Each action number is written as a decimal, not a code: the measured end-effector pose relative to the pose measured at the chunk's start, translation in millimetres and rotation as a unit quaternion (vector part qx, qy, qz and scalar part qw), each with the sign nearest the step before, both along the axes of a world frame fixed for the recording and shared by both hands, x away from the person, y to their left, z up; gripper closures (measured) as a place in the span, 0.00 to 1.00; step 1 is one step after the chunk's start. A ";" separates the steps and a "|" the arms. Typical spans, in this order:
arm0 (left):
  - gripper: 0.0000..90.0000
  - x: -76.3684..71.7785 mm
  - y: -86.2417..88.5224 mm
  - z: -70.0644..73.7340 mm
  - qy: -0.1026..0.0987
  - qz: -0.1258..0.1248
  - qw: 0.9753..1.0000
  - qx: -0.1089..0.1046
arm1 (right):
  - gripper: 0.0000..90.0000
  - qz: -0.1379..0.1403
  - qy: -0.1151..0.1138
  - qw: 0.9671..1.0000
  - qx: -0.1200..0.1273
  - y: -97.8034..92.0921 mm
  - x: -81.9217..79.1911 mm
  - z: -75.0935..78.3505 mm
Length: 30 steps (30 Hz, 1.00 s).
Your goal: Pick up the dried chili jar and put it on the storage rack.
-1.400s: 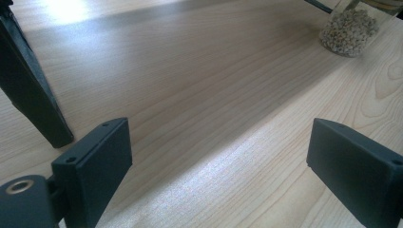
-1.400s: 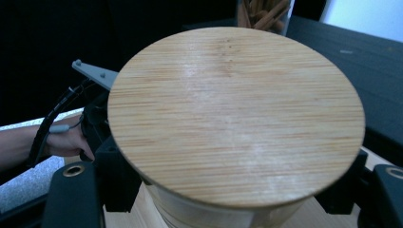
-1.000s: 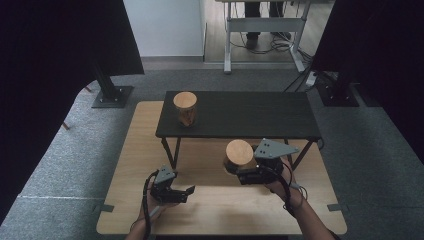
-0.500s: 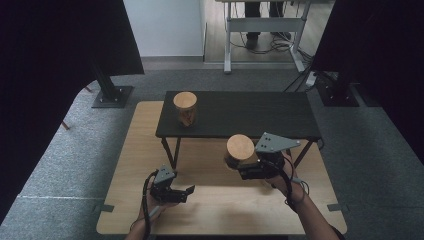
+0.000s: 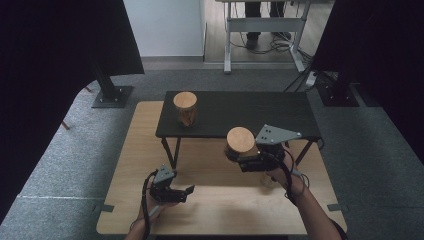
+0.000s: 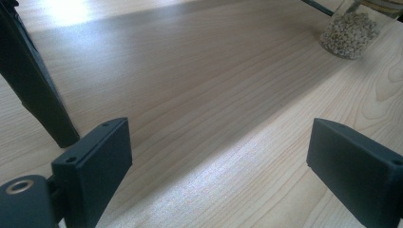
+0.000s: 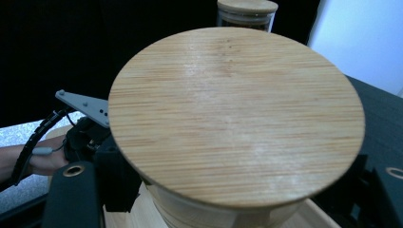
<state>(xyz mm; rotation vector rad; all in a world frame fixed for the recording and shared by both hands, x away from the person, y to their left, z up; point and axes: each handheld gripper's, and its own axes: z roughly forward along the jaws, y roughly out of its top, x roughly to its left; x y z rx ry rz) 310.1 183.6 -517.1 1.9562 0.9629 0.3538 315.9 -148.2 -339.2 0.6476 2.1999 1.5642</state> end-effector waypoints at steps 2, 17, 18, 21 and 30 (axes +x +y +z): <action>0.08 -0.1 0.1 0.1 0.000 0.000 1.000 0.000 | 0.28 0.000 0.001 1.000 0.001 0.8 2.4 1.6; 0.08 -0.4 0.0 0.7 0.000 -0.002 1.000 -0.002 | 0.28 -0.009 -0.003 1.000 0.004 -1.6 22.0 12.8; 0.08 -0.4 0.0 0.7 0.000 -0.002 1.000 -0.002 | 0.28 -0.009 -0.003 1.000 0.004 -1.8 23.2 13.3; 0.08 -0.3 0.0 0.6 0.000 -0.002 1.000 -0.002 | 0.28 -0.010 -0.002 1.000 0.003 -2.1 27.0 14.2; 0.08 -0.5 0.3 0.6 0.001 -0.003 1.000 -0.001 | 0.28 -0.012 -0.002 1.000 -0.002 -0.2 36.6 14.9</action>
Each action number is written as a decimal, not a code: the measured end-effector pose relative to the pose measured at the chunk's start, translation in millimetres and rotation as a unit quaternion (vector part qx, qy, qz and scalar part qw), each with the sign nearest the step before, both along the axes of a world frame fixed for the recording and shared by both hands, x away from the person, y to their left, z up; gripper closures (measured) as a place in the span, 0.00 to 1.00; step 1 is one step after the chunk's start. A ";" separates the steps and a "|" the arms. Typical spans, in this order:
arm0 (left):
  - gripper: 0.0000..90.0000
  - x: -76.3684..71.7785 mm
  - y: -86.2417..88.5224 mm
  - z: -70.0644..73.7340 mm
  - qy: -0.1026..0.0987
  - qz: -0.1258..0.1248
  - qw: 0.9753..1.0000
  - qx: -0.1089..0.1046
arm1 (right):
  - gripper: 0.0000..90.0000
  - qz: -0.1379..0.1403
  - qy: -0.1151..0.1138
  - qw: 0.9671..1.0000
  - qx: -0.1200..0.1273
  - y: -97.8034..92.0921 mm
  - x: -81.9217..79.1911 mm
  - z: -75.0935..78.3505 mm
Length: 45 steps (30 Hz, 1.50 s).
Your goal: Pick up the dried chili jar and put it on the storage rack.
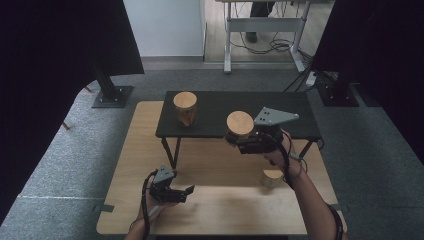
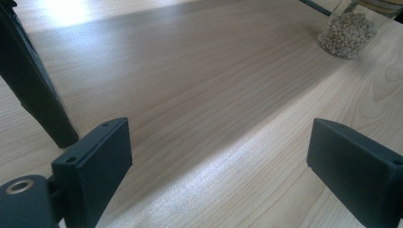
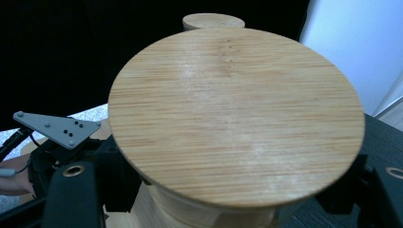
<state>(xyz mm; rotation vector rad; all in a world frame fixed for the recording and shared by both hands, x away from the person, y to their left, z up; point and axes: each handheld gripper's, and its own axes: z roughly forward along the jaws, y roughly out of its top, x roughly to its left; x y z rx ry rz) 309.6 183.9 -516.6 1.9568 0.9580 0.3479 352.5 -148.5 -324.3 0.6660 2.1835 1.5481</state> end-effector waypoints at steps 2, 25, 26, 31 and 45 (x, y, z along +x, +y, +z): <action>0.08 0.2 0.3 -0.2 0.001 0.000 1.000 0.001 | 0.28 -0.002 0.000 1.000 -0.001 0.3 1.9 0.2; 0.08 0.5 0.2 -0.7 0.001 -0.002 1.000 0.003 | 0.28 -0.039 0.004 0.999 0.016 -5.9 33.1 6.3; 0.08 0.6 0.3 -0.9 0.002 -0.002 1.000 0.003 | 0.28 -0.041 0.004 0.999 0.014 -5.6 35.0 6.3; 0.08 0.9 1.0 -1.2 0.003 -0.002 1.000 0.005 | 0.28 -0.049 0.007 0.999 0.013 -3.7 44.7 4.4; 0.08 0.8 1.1 -2.7 0.005 -0.003 1.000 0.004 | 0.28 -0.075 0.011 0.997 0.012 4.8 64.4 -5.2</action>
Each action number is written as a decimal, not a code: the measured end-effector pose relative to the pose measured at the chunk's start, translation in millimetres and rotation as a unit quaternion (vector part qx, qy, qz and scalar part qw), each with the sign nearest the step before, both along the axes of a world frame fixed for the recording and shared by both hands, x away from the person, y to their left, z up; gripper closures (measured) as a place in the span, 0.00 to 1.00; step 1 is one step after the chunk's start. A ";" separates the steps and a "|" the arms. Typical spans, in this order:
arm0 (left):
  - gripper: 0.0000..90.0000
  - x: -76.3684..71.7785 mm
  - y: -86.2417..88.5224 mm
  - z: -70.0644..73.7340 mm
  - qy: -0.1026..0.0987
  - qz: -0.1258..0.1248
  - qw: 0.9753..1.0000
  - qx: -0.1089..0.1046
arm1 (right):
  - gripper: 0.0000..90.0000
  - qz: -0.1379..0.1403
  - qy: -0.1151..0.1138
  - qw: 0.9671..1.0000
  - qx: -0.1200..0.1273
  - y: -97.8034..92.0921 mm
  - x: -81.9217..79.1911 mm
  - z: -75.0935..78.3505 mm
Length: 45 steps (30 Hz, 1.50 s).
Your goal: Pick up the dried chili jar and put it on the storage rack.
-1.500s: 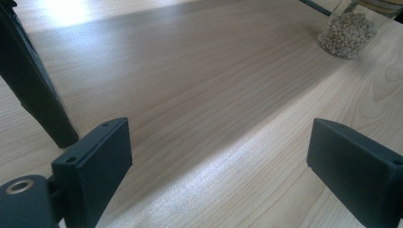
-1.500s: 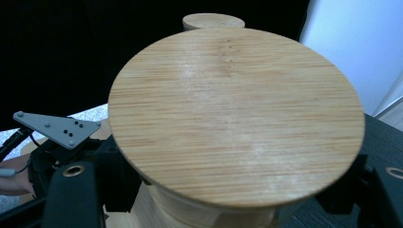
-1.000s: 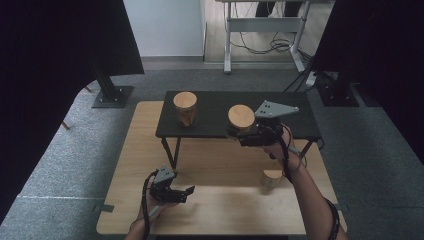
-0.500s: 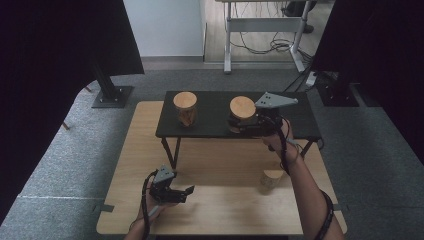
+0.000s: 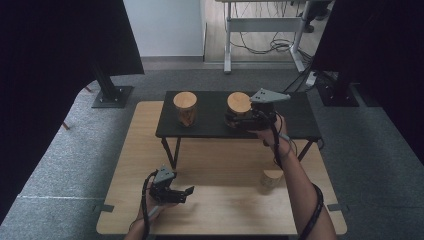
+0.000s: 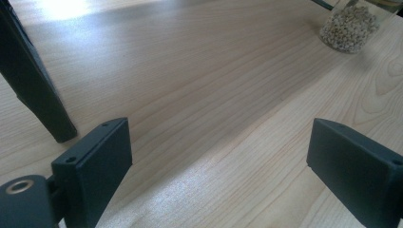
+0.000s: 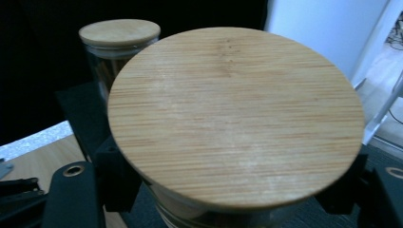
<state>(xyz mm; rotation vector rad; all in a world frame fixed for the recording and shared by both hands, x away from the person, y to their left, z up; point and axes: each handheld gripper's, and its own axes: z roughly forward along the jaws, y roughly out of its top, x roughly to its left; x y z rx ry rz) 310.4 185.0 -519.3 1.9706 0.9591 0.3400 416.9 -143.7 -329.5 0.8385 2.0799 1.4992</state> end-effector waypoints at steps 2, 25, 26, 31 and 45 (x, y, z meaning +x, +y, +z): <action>0.08 0.1 -0.1 -0.3 0.000 0.000 1.000 0.001 | 0.28 -0.006 0.002 1.000 0.000 0.7 2.5 -2.2; 0.08 0.0 -1.2 -1.3 0.002 0.000 1.000 0.003 | 0.28 -0.053 0.011 0.998 -0.038 13.0 10.9 -11.9; 0.08 0.0 -1.4 -1.3 0.002 -0.001 1.000 0.003 | 0.28 -0.052 0.010 0.998 -0.041 13.5 10.9 -11.5; 0.08 -0.2 -1.9 -1.3 0.002 -0.001 1.000 0.004 | 0.27 -0.053 0.013 0.998 -0.040 13.3 11.3 -11.1; 0.08 -0.1 -1.8 -1.0 0.001 -0.001 1.000 0.003 | 0.26 -0.058 0.013 0.998 -0.033 10.9 9.9 -11.6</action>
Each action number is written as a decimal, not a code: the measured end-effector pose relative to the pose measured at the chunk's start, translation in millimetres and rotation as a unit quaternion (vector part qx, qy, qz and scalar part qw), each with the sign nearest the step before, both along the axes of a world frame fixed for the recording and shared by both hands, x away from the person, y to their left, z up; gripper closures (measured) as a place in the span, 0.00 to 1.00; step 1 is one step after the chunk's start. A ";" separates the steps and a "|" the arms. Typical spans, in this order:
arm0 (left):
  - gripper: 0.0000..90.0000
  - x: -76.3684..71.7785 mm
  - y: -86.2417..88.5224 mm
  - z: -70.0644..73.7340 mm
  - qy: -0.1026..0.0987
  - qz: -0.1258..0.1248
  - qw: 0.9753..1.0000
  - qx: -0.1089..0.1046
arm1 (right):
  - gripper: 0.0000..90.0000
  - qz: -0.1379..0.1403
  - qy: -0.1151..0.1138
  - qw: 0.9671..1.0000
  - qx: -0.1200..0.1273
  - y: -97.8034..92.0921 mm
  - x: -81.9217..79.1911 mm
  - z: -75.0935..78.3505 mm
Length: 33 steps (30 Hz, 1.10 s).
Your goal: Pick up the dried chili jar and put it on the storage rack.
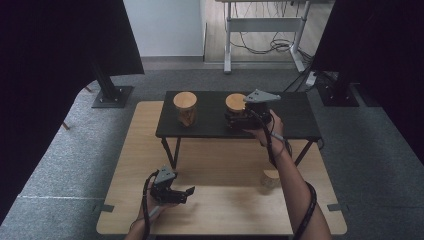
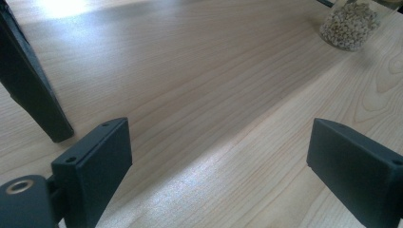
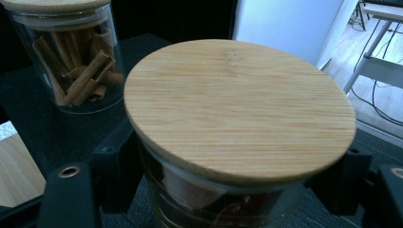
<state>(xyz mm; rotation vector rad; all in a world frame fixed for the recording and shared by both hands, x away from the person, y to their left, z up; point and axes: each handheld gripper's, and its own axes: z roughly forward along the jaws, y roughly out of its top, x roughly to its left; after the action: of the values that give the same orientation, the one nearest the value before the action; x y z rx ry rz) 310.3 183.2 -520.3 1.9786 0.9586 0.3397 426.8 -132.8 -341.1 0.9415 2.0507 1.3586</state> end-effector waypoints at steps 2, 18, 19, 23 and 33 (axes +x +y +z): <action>0.08 -0.1 0.2 0.2 0.000 0.000 1.000 0.000 | 0.26 0.001 0.001 1.000 0.000 -0.3 0.0 -0.1; 0.08 2.2 3.1 0.9 0.000 0.000 1.000 -0.003 | 0.16 0.000 0.002 1.000 0.006 -4.0 -11.3 3.9; 0.08 2.2 3.3 1.0 -0.001 0.000 1.000 -0.005 | 0.15 -0.001 0.001 1.000 0.007 -5.7 -13.1 4.3; 0.08 2.1 2.7 1.4 0.000 -0.001 1.000 -0.007 | 0.15 0.002 -0.003 1.000 0.013 -12.1 -22.7 5.7; 0.08 0.1 -3.2 1.0 -0.002 -0.009 1.000 -0.004 | 0.13 0.013 -0.021 1.000 0.012 -20.9 -48.0 8.9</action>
<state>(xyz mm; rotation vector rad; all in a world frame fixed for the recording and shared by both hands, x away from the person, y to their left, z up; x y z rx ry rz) 310.4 180.0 -519.3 1.9781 0.9375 0.3277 378.9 -153.7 -332.1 0.8907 2.0263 1.4089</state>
